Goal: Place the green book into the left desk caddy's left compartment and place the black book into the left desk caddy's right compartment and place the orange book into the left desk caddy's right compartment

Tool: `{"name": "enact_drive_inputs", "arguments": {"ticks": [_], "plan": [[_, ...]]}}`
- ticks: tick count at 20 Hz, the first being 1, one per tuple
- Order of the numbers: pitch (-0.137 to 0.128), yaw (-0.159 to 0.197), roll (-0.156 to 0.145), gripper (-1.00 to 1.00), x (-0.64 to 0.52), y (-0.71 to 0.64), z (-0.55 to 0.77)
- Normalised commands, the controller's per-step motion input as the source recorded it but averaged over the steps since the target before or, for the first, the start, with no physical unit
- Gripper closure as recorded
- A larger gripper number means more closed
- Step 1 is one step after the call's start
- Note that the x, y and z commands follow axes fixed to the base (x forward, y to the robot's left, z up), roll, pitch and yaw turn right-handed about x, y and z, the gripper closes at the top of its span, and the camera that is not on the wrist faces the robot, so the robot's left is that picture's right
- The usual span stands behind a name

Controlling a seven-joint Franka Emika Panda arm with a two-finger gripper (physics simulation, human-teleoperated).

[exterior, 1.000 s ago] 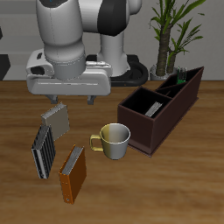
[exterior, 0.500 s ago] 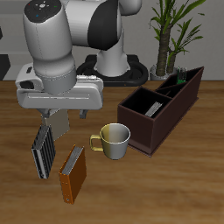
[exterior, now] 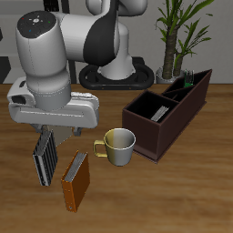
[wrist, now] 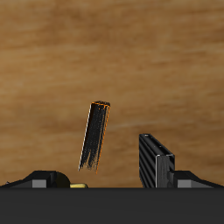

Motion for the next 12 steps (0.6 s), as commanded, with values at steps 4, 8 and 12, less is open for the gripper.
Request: {"name": "enact_drive_inputs", "arguments": {"ticks": [4, 8, 12], "plan": [[-0.010, -0.016, -0.014, -1.00, 0.18, 0.00, -0.28], [-0.032, 0.018, 0.041, -1.00, 0.17, 0.28, -0.42], [-0.014, 0.004, -0.012, -1.00, 0.12, 0.11, -0.20]]}}
